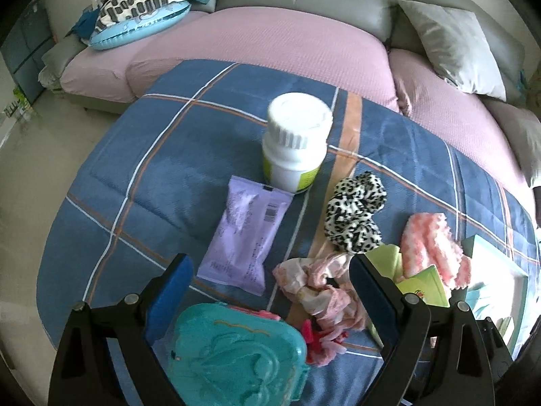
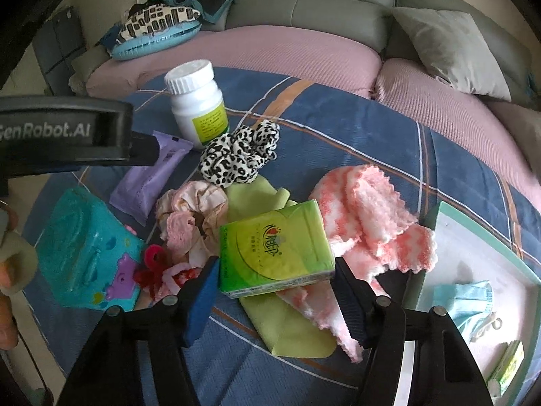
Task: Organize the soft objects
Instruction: 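Close left tool on the pink scrunchie while right tool grasps the green tissue pack, then lift pink scrunchie with left tool while right tool carries tissue pack over the tray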
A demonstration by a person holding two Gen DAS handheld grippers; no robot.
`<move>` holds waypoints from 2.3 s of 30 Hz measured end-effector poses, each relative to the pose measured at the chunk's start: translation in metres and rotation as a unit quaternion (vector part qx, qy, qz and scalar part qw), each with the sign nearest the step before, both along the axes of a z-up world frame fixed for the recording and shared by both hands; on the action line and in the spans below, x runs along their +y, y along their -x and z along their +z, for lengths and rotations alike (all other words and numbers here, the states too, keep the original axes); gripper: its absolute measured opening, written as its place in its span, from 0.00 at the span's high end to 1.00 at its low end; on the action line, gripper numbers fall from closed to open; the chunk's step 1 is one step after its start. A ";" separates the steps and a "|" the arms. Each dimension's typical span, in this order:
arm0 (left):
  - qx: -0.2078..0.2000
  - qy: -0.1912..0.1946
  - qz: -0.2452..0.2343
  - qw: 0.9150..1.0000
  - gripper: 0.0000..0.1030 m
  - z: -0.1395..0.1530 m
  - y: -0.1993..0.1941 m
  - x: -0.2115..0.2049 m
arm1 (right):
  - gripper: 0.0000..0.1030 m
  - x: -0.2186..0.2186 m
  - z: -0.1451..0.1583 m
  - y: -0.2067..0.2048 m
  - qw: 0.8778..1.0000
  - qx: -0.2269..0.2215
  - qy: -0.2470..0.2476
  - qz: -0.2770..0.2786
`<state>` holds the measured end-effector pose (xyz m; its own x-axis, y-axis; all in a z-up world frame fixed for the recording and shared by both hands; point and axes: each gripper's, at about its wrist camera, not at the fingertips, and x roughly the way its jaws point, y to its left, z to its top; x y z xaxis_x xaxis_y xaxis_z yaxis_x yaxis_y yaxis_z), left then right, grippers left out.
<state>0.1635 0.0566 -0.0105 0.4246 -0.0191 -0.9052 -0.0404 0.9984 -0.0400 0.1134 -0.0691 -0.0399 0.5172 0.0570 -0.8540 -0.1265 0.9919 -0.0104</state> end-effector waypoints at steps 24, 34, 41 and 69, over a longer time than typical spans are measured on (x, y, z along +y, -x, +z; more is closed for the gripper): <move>0.057 -0.079 -0.091 0.991 0.37 -0.048 -0.014 -0.074 | 0.34 -0.079 0.034 0.022 0.994 -0.023 -0.042 -0.097; 0.071 -0.088 -0.101 0.988 0.71 -0.068 -0.018 -0.088 | 0.34 -0.081 0.035 0.024 0.994 -0.021 -0.041 -0.099; 0.058 -0.063 -0.085 0.993 0.81 -0.062 -0.016 -0.071 | 0.34 -0.084 0.035 0.025 0.993 -0.020 -0.045 -0.103; -0.102 -0.002 -0.073 0.992 0.84 0.059 0.031 -0.044 | 0.34 -0.100 0.062 0.041 0.990 -0.057 -0.053 -0.120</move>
